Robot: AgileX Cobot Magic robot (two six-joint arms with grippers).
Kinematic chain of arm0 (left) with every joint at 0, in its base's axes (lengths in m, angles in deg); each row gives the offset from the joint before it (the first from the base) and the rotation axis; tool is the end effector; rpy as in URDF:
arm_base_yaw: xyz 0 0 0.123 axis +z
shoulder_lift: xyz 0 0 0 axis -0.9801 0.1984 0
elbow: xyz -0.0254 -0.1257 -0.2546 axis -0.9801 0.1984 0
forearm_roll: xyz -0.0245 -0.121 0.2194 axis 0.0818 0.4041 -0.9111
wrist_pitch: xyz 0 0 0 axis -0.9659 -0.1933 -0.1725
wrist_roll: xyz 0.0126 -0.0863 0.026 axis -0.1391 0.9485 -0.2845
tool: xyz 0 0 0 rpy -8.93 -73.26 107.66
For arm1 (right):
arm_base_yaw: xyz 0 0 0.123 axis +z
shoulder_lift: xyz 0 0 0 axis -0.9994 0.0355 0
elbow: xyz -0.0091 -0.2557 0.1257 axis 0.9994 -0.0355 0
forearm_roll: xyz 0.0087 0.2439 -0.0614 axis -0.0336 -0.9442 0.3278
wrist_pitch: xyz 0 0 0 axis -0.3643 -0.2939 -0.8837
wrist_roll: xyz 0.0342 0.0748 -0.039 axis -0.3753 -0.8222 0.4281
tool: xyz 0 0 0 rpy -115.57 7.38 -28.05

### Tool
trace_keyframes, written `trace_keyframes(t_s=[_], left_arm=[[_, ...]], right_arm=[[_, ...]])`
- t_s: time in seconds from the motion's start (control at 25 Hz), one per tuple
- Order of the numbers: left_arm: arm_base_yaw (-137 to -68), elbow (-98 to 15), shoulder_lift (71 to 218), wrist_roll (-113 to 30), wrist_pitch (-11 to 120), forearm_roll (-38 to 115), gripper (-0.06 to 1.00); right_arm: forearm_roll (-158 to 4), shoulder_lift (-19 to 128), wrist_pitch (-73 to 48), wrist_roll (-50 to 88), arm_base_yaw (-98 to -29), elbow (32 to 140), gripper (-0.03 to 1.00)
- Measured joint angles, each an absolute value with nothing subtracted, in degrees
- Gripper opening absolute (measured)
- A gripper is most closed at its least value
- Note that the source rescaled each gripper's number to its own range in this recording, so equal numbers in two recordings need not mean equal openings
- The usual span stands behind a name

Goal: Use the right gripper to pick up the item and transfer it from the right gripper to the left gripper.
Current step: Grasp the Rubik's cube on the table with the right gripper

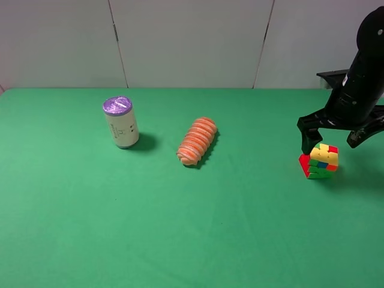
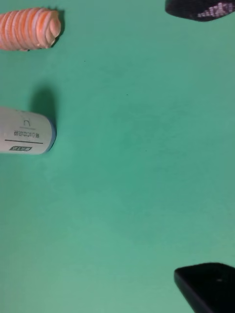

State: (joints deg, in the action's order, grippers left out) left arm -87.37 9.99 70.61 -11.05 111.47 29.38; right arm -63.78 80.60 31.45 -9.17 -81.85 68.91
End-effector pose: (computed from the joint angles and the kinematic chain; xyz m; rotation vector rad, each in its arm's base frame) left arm -0.0064 -0.0055 0.2761 0.2200 2.0285 -0.1568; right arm 0.3174 0.0270 0.1961 -0.1039 3.0254 -0.1049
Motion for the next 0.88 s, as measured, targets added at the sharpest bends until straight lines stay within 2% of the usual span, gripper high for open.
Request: trace_keyframes(t_s=[0.24,0.88], left_arm=[[-87.37,9.99,70.61,-11.05,111.47,29.38,0.97],[-87.37,9.99,70.61,-11.05,111.47,29.33,0.97]], right_arm=[[-66.0,82.91,29.28,-9.17,-85.57,69.08,0.99],[-66.93,89.75,26.33,-8.97,-85.71,69.12,0.99]])
